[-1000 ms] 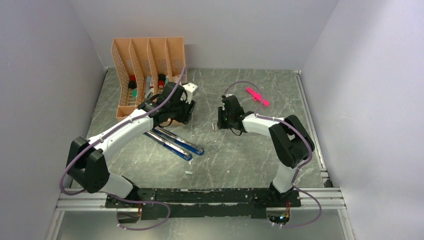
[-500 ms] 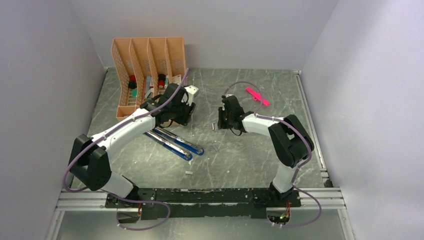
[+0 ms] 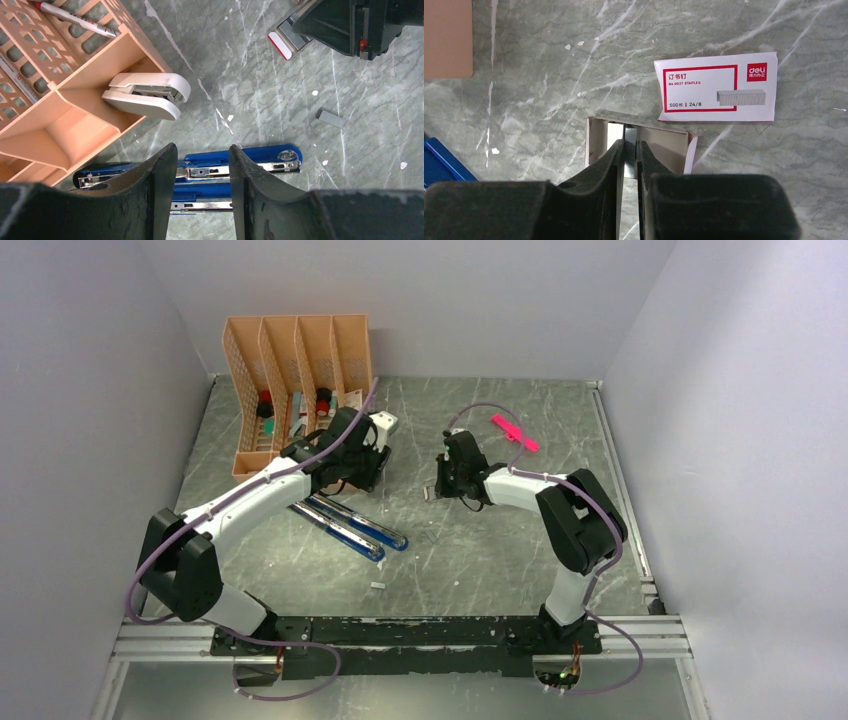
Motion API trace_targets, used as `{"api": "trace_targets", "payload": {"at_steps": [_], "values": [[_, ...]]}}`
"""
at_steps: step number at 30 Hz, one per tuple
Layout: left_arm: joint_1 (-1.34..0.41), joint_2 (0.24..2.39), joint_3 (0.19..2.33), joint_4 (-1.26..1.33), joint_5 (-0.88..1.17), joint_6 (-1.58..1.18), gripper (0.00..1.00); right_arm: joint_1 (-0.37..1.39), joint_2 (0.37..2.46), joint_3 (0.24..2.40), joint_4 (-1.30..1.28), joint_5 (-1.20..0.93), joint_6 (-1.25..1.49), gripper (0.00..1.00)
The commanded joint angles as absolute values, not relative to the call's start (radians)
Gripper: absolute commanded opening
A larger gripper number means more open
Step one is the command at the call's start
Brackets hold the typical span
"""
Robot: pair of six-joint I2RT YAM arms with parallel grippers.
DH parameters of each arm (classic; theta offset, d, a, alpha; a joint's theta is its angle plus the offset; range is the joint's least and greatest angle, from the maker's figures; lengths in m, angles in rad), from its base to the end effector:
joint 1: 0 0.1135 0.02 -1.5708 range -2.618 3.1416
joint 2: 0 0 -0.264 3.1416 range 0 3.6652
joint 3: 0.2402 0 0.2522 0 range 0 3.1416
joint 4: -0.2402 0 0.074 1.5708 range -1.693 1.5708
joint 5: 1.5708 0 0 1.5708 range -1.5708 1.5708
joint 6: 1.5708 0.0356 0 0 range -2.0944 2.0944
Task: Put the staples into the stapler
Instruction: Pick up several staples from the staple box, then place several staples at the center of the board.
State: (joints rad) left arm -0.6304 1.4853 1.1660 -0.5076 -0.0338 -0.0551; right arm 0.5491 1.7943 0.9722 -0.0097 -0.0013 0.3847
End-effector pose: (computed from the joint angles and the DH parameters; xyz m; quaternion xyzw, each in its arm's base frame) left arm 0.2617 -0.1895 0.2760 0.2584 0.8950 -0.1073 0.3475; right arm 0.3096 0.1895 0.1513 -0.0768 0.9293 0.1631 0.3222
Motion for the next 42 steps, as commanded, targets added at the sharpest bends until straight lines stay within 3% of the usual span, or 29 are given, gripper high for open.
{"api": "trace_targets", "payload": {"at_steps": [1, 20, 31, 42], "values": [[-0.637, 1.492, 1.201, -0.526, -0.056, -0.043, 0.47, 0.545, 1.800, 0.971, -0.016, 0.004, 0.379, 0.14], [-0.637, 1.362, 1.150, -0.430, -0.140, -0.071, 0.46, 0.550, 1.630, 0.878, 0.067, 0.014, 0.316, 0.06], [-0.637, 1.209, 1.087, -0.298, -0.104, -0.103, 0.47, 0.565, 1.502, 0.793, 0.031, -0.155, 0.234, 0.06], [-0.637, 1.219, 1.090, -0.298, -0.076, -0.091, 0.47, 0.831, 1.505, 0.784, -0.164, -0.120, 0.090, 0.07]]}}
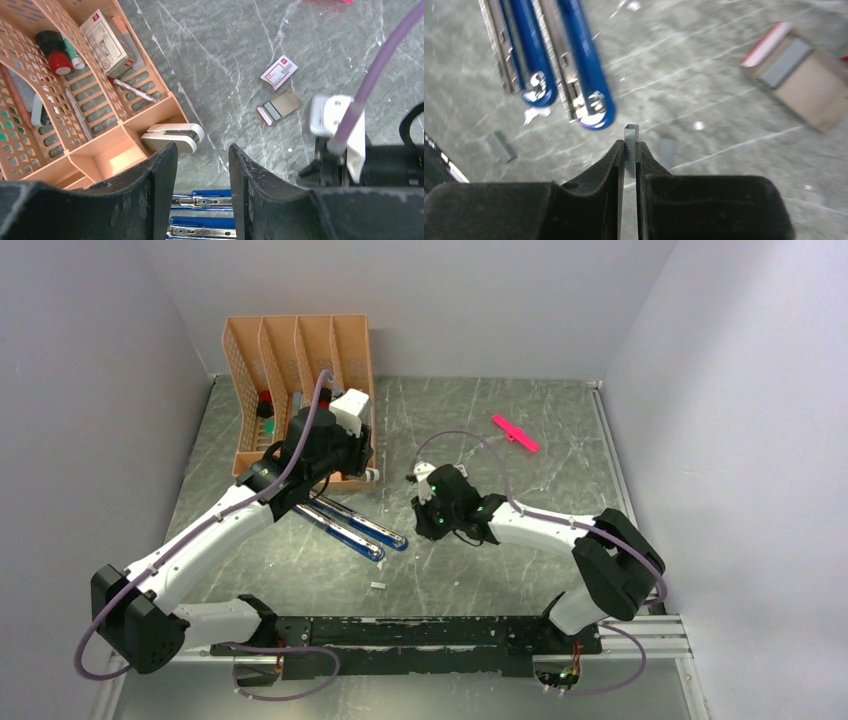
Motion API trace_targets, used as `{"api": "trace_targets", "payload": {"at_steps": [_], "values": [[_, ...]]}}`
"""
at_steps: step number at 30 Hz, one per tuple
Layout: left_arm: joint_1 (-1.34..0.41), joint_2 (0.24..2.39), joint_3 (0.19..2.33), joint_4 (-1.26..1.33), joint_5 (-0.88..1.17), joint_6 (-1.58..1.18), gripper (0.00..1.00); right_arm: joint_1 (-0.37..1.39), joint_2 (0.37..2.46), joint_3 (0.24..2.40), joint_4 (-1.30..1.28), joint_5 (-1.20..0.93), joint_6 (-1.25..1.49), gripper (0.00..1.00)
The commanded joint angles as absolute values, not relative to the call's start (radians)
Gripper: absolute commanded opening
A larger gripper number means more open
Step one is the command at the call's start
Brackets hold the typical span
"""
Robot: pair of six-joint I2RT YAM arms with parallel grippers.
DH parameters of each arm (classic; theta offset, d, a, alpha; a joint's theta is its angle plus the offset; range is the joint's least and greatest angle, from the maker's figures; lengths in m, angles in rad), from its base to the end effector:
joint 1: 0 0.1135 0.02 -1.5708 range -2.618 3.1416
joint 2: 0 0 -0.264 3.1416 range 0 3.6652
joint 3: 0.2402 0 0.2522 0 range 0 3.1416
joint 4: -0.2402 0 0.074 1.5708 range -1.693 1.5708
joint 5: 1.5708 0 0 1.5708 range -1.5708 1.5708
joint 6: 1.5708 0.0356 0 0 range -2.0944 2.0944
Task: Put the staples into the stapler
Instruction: Place several staples at the center of the board.
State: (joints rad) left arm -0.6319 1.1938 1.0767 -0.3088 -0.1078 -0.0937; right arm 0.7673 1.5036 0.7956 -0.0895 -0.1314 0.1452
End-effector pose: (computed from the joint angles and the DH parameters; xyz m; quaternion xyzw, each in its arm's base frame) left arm 0.2223 -0.1580 0.3447 0.1950 0.8169 -0.1496 0.5218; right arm 0.2154 0.2142 0.1850 -0.3064 0.8723 0.2204 0.3110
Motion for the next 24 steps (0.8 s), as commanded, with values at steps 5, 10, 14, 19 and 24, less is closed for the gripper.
{"api": "trace_targets", "payload": {"at_steps": [5, 10, 14, 19, 24], "values": [[-0.636, 1.230, 1.093, -0.307, -0.072, -0.085, 0.47, 0.877, 1.495, 0.748, -0.132, -0.091, 0.117, 0.13], [-0.637, 1.221, 1.079, -0.295, -0.060, -0.072, 0.50, 0.888, 1.441, 0.708, -0.073, -0.070, 0.145, 0.46], [-0.637, 1.229, 1.082, -0.301, -0.061, -0.069, 0.50, 0.888, 1.380, 0.682, -0.056, -0.018, 0.164, 0.52], [-0.637, 1.239, 1.086, -0.303, -0.062, -0.069, 0.50, 0.881, 1.355, 0.673, -0.064, -0.002, 0.184, 0.47], [-0.636, 1.245, 1.089, -0.307, -0.063, -0.068, 0.50, 0.881, 1.380, 0.663, -0.080, -0.030, 0.172, 0.40]]}}
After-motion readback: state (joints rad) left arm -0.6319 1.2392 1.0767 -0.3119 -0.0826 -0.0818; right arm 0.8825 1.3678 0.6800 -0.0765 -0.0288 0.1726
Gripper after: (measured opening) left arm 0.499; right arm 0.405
